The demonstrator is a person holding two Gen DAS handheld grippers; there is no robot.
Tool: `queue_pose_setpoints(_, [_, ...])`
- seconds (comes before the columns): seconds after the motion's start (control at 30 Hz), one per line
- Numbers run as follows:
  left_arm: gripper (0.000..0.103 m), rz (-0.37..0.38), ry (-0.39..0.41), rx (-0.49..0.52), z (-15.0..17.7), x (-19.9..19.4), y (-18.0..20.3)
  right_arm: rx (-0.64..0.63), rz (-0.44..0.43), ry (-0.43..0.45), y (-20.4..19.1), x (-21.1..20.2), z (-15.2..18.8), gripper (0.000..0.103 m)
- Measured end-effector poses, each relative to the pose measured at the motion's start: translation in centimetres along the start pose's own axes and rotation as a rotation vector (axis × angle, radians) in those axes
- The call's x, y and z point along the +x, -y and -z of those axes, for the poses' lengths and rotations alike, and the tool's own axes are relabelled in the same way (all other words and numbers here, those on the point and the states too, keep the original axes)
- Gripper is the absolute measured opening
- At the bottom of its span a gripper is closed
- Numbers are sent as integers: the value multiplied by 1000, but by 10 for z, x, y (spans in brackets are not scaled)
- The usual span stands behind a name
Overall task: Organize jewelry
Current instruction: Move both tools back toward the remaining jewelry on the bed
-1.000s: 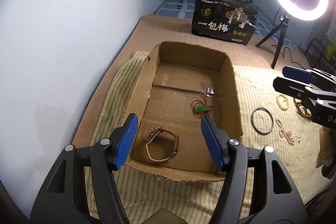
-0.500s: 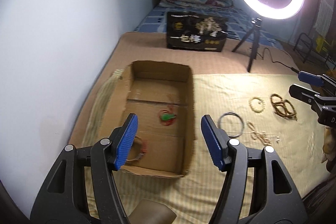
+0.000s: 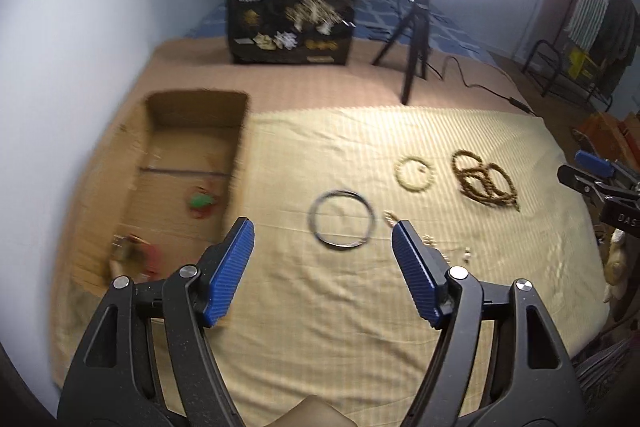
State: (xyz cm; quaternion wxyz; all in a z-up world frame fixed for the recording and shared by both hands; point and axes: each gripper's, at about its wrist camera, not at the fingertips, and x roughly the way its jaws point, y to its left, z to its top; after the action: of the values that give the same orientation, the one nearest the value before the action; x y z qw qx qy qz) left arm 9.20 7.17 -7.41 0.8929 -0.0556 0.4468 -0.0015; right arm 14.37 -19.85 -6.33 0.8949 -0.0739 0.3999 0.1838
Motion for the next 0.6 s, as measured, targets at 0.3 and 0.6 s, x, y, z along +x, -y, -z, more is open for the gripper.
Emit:
queue_pose_setpoints(0.3, [79,12,-65,-52,19,55,16,100,54,-65,50,25,35,77])
queue_pose_setpoints(0.6, [79,-35,-91,-34,26,96,21,151,60,-107,61,60,53,77])
